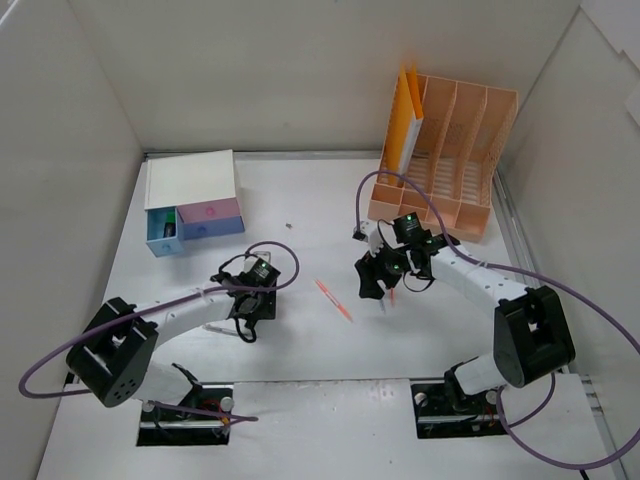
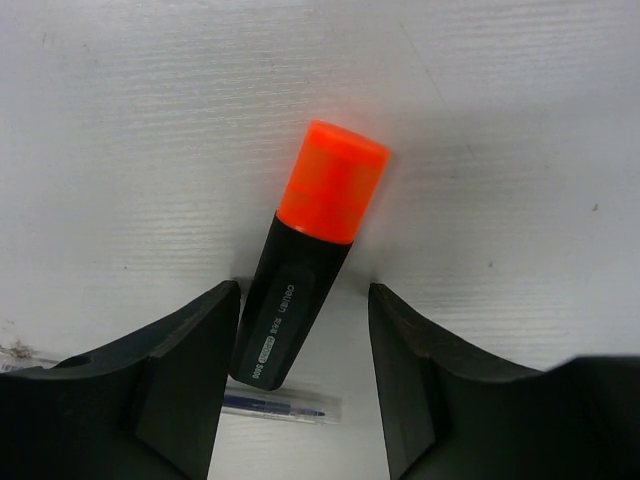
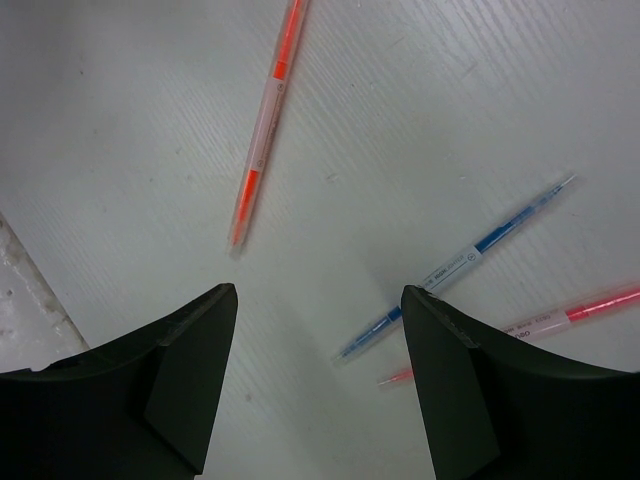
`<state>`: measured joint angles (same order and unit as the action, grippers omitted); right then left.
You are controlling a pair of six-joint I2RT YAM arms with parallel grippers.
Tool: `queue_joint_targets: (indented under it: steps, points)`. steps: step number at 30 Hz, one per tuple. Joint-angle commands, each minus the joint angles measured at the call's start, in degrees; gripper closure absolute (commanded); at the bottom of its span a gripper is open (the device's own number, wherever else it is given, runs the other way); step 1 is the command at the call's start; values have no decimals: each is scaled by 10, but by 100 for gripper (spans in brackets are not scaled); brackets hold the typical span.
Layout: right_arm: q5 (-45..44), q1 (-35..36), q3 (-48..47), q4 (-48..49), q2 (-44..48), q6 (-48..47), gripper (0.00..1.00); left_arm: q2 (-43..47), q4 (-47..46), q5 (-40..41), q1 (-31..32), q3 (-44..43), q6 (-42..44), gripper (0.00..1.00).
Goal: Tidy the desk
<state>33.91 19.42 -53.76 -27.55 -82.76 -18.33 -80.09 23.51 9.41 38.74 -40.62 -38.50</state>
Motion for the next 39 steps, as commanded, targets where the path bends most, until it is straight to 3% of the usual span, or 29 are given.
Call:
queue_joint_targets:
  steps: [1,6,9,10,11,15,18,26,31,39]
  points:
    - [11,-2,-6,22,12,3,36,17,-20,29,17,9,-23,51]
    - [10,-3,-9,21,9,3,36,-7,-36,25,48,21,-36,62]
    - [10,-3,-11,22,10,3,36,-10,-35,27,54,15,-38,84]
    - [10,-2,-10,21,10,3,36,-3,-22,30,54,9,-39,97]
    - [11,0,-10,21,9,3,36,3,-12,39,54,-1,-39,100]
    - [13,-2,-10,22,9,3,36,58,51,49,36,-90,-25,100]
    - [15,-2,-13,22,8,2,37,86,125,30,-30,-187,3,100]
    - [26,-2,-21,32,6,3,37,30,329,-119,-290,-459,95,100]
    - [33,-4,-14,44,8,7,37,0,404,-144,-376,-512,98,100]
    - [48,-10,-2,65,9,15,37,-26,393,-174,-460,-512,126,100]
